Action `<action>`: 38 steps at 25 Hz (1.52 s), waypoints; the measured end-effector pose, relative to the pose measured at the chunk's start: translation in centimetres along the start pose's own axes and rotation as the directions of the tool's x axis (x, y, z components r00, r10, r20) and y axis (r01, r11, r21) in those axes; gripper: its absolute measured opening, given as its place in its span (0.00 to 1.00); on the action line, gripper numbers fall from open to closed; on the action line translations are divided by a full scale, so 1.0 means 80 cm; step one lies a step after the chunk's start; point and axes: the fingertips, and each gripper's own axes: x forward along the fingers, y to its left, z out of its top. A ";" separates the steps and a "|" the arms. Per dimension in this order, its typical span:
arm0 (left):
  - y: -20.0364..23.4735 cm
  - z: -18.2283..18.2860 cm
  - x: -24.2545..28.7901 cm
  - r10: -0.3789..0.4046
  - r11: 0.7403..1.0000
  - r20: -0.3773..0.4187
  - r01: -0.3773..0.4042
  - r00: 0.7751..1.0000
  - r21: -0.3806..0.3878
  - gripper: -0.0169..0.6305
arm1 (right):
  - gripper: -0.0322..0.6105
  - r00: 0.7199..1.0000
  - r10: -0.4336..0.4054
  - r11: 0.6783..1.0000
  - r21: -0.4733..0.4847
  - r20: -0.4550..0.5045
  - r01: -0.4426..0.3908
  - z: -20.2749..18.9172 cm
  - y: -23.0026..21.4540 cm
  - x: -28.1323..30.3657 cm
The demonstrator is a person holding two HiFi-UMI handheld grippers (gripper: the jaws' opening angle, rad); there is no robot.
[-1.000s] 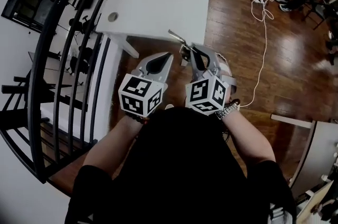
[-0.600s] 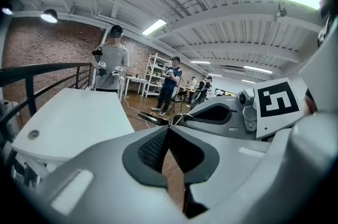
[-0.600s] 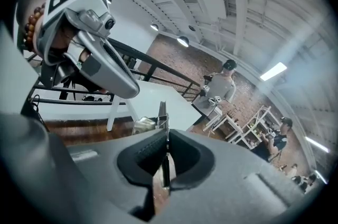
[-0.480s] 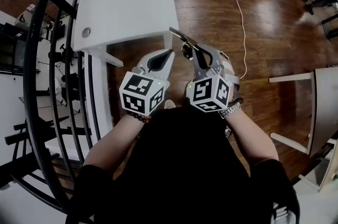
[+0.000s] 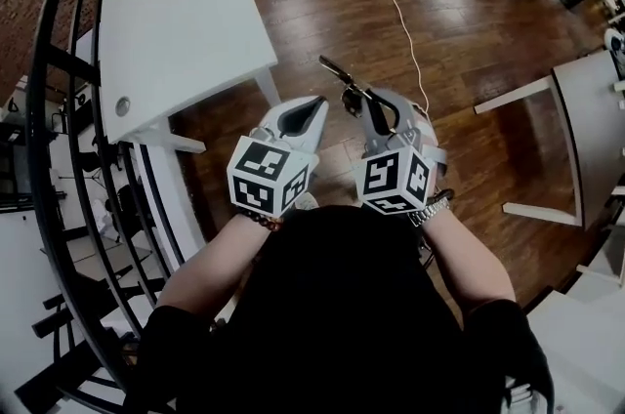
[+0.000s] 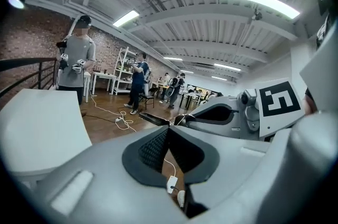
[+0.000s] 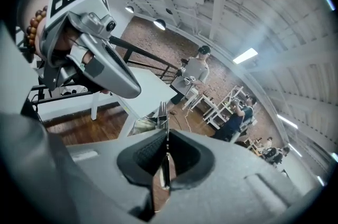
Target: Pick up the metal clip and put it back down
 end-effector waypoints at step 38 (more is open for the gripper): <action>-0.424 -0.008 0.411 -0.452 0.846 -0.263 0.503 0.852 0.177 0.05 | 0.05 0.888 -0.319 0.843 0.329 -0.332 0.426 -0.453 -0.302 -0.206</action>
